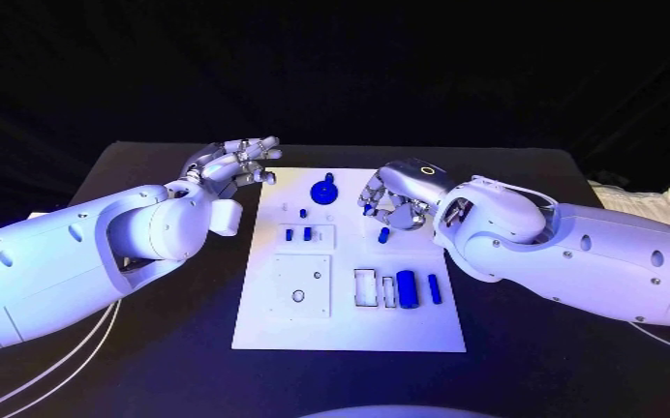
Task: Assemble the parts on the task board
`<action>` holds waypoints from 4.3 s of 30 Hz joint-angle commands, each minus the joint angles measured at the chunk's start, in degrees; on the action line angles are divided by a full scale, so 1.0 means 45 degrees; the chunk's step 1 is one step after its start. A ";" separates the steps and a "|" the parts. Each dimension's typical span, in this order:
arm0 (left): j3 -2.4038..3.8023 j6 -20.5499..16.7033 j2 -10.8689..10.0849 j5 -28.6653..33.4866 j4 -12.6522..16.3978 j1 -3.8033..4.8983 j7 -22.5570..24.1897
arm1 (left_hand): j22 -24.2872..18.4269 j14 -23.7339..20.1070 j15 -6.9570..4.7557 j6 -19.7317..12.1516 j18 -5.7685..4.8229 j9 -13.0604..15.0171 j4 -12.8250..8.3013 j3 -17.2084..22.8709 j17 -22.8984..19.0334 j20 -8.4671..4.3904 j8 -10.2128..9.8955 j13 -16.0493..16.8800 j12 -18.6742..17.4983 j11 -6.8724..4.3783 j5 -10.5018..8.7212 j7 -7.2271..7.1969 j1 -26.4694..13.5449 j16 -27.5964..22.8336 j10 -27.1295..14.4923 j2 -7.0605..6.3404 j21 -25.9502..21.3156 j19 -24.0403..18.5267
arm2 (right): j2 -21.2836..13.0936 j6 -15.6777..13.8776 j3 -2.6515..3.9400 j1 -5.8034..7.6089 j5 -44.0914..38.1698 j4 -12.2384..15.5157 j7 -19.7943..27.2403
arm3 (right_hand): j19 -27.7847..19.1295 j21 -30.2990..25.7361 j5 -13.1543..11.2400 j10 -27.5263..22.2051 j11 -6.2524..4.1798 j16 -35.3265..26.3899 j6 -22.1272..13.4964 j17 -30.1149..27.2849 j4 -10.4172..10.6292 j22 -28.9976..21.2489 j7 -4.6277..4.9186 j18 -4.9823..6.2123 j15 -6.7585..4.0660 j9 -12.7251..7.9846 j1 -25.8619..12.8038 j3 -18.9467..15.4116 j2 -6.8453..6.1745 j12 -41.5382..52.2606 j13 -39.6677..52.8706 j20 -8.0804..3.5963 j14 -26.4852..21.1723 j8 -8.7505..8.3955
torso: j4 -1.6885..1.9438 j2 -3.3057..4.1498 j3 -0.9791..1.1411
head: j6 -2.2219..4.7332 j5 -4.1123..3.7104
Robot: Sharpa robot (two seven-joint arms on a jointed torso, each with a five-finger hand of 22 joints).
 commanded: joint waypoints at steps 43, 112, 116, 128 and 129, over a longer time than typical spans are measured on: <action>0.0013 0.0286 0.0175 -0.0146 0.0049 0.0003 0.0044 | -0.0034 -0.0133 0.0012 -0.0108 0.0131 -0.0017 -0.0004 -0.0144 -0.0040 0.0030 0.0051 0.0024 0.0073 0.0006 0.0015 -0.0011 0.0118 -0.0049 -0.0145 0.0045 -0.0088 0.0075 | 0.2389 0.1238 -0.0134 -0.1753 -0.0041 -0.0823 0.1031 | -0.0002 0.0086 0.0267 -0.0018 0.0179 0.0158 -0.0078 0.0060 -0.0152 -0.0002 0.0152 -0.0090 0.0077 0.0018 0.0067 0.0145 0.0026 -0.0158 -0.0061 0.0035 0.0259 -0.0134 | -0.0012 0.0010 -0.0017 | -0.0486 0.0947; -0.0001 0.0453 0.0164 -0.0259 -0.0086 -0.0038 -0.0175 | -0.0090 -0.0238 0.0038 -0.0153 0.0129 -0.0016 0.0041 -0.0257 -0.0193 0.0053 0.0107 0.0034 0.0147 0.0031 0.0019 0.0008 0.0137 -0.0116 -0.0264 0.0111 -0.0159 0.0069 | -0.1039 0.2569 -0.0011 -0.0099 -0.0110 0.0558 -0.0355 | -0.1192 -0.2365 0.1135 -0.3590 0.0742 -0.2347 -0.2549 -0.3057 0.1005 -0.3501 0.0091 0.0446 0.0535 -0.1251 0.0036 -0.4852 -0.0399 0.0469 -0.0139 0.0476 -0.0281 -0.0187 | -0.0019 0.0015 0.0000 | -0.0103 0.0631; -0.0004 0.0458 0.0167 -0.0259 -0.0091 -0.0066 -0.0173 | -0.0090 -0.0238 0.0038 -0.0153 0.0129 -0.0016 0.0041 -0.0257 -0.0193 0.0053 0.0107 0.0034 0.0147 0.0031 0.0019 0.0008 0.0137 -0.0116 -0.0264 0.0111 -0.0159 0.0069 | -0.0992 0.2754 -0.0018 -0.0087 -0.0241 0.0508 -0.0462 | -0.1214 -0.2434 0.1147 -0.3516 0.0724 -0.2393 -0.2449 -0.3125 0.1039 -0.3586 0.0101 0.0458 0.0529 -0.1254 0.0283 -0.4912 -0.0222 0.0580 -0.0134 0.0463 -0.0285 -0.0176 | 0.0003 0.0003 -0.0012 | -0.0088 0.0623; -0.0007 0.0439 0.0133 -0.0259 -0.0076 -0.0090 -0.0176 | -0.0090 -0.0238 0.0038 -0.0153 0.0129 -0.0016 0.0041 -0.0257 -0.0193 0.0053 0.0107 0.0034 0.0147 0.0031 0.0019 0.0008 0.0137 -0.0116 -0.0264 0.0111 -0.0159 0.0069 | -0.0643 0.3300 -0.0055 -0.0089 -0.0372 0.0298 -0.0558 | -0.0789 -0.2000 0.0595 -0.2227 0.0454 -0.1860 -0.1702 -0.2640 0.1087 -0.2909 0.0241 0.0334 0.0304 -0.1211 0.0913 -0.4437 0.0523 0.1191 -0.0151 0.0308 -0.0077 -0.0042 | -0.0006 0.0036 -0.0021 | -0.0129 0.0625; -0.0007 0.0438 0.0133 -0.0259 -0.0074 -0.0090 -0.0178 | -0.0090 -0.0238 0.0038 -0.0153 0.0129 -0.0016 0.0041 -0.0257 -0.0193 0.0053 0.0107 0.0034 0.0147 0.0031 0.0019 0.0008 0.0137 -0.0116 -0.0264 0.0111 -0.0159 0.0069 | -0.0608 0.3286 -0.0057 -0.0092 -0.0396 0.0276 -0.0565 | -0.0731 -0.1922 0.0478 -0.2097 0.0432 -0.1810 -0.1603 -0.2598 0.1095 -0.2799 0.0242 0.0316 0.0287 -0.1203 0.0987 -0.4302 0.0603 0.1196 -0.0160 0.0291 -0.0062 -0.0023 | 0.0000 0.0026 -0.0016 | -0.0143 0.0622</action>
